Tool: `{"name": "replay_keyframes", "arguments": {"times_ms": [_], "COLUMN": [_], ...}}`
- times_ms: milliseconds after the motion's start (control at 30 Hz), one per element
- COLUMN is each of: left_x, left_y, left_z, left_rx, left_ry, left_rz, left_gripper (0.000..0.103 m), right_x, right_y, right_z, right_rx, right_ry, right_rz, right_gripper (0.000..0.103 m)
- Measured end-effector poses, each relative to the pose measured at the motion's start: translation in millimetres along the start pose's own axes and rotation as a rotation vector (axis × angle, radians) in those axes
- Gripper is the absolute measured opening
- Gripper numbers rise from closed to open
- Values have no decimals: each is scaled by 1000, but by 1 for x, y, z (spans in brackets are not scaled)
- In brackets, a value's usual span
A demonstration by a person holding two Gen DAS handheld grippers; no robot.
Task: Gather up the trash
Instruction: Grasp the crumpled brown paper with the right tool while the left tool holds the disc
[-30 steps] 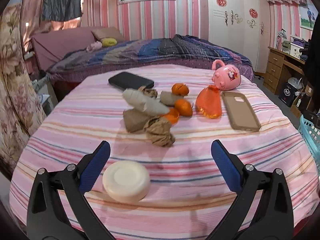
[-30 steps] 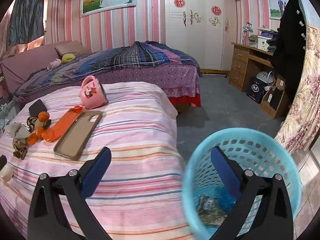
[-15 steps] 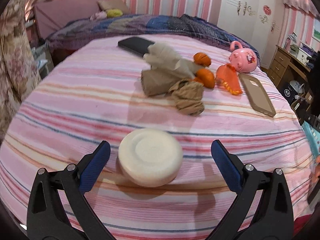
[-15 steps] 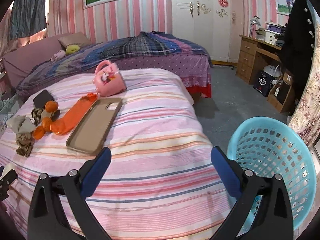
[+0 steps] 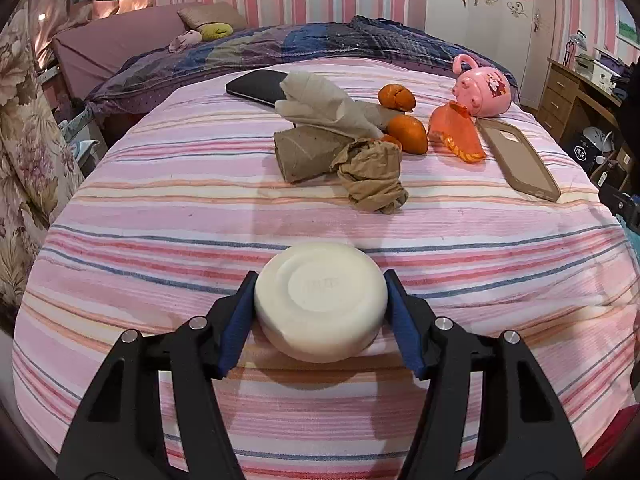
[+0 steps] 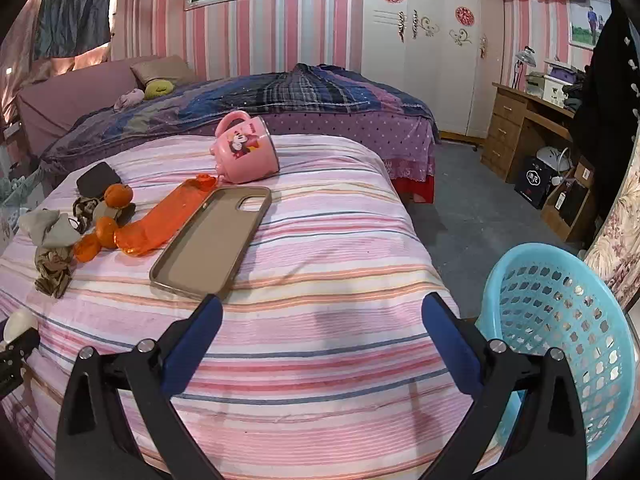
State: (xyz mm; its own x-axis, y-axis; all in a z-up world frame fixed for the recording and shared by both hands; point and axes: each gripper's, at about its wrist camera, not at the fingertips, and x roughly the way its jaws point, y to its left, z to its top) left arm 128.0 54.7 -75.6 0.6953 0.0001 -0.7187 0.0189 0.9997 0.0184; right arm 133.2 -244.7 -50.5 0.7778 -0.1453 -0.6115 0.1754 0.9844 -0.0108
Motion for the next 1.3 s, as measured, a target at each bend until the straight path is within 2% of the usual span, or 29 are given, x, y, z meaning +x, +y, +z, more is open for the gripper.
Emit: {"name": "replay_keyframes", "arguments": {"times_ms": [100, 233, 367, 467, 533, 667, 833, 1000, 1100, 1133, 1233, 1300], "left_x": [-4, -13, -15, -16, -15, -14, -21, -22, -21, -21, -22, -22], "left_y": [6, 25, 53, 69, 82, 108, 129, 135, 135, 135, 129, 127], "left_z": [6, 23, 38, 42, 45, 46, 42, 43, 44, 44, 45, 47], "left_rx": [-12, -42, -117, -126, -144, -216, -270, -274, -284, -285, -275, -272], "left_ry": [-27, -106, -144, -163, -161, -142, -156, -156, -152, -154, -164, -164], "left_rz": [16, 91, 114, 159, 177, 189, 198, 227, 210, 202, 202, 196], "left_gripper": [61, 61, 61, 61, 61, 61, 61, 61, 61, 61, 61, 61], "right_x": [-4, -10, -9, -12, -16, -17, -13, -5, 1, 4, 15, 21], "right_y": [5, 15, 39, 72, 87, 129, 186, 218, 232, 237, 250, 253], "right_z": [0, 0, 1, 3, 4, 10, 8, 4, 2, 2, 2, 2], "right_rx": [-14, -13, -43, -119, -133, -142, -242, -289, -318, -332, -371, -375], "right_ry": [-11, -22, -4, -16, -31, -25, -18, 7, 27, 33, 83, 118], "right_rz": [13, 53, 77, 93, 108, 198, 254, 292, 302, 301, 309, 337], "right_gripper": [97, 98, 98, 97, 97, 97, 97, 97, 96, 90, 65, 53]}}
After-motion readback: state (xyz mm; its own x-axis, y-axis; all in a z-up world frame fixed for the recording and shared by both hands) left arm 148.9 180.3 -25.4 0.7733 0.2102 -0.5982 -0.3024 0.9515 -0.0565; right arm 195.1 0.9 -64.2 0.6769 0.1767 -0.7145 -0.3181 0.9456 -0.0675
